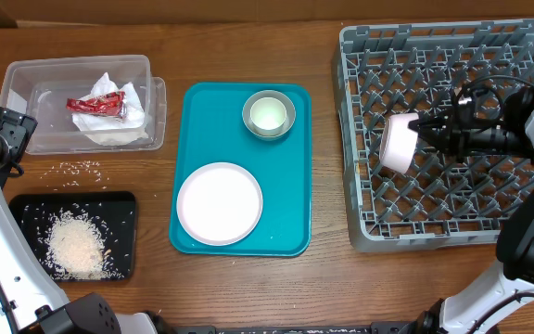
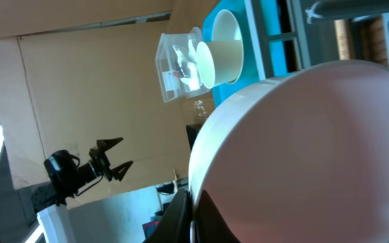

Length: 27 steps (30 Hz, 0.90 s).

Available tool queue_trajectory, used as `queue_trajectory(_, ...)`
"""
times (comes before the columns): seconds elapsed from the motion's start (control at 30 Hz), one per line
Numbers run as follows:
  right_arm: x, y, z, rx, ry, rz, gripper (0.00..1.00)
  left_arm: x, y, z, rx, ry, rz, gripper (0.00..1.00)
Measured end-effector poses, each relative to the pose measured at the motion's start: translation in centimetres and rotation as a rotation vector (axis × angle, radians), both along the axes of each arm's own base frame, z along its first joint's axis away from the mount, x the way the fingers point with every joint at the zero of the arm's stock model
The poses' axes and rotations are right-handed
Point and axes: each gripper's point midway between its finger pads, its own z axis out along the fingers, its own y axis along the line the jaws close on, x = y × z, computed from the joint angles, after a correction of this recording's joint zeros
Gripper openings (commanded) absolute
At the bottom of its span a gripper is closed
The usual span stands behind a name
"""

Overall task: Sort waste into correct bins and load items into the dishwasher
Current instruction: 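Lower the bowl upright into the rack slots with the right gripper, then move the right gripper from the rack to the small bowl on the teal tray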

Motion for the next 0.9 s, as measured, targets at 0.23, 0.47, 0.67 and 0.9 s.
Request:
queue_trajectory(0.23,-0.9,-1.3,-1.4,-0.094,0.059,0.009,0.19,0.0,0.0,0.0,0.0,0.0,0.0,1.0)
queue_trajectory(0.47,-0.7,-3.8,-1.7,-0.261,0.119,-0.003,0.19,0.0,0.0,0.0,0.0,0.0,0.0,1.0)
queue_trajectory(0.67,-0.5,-7.2,-1.9,-0.481,0.221,-0.057,0.25,0.0,0.0,0.0,0.0,0.0,0.0,1.0)
queue_trajectory(0.9,-2.2,-9.3,0.1,-0.666,0.306,-0.113,0.25,0.0,0.0,0.0,0.0,0.0,0.0,1.0)
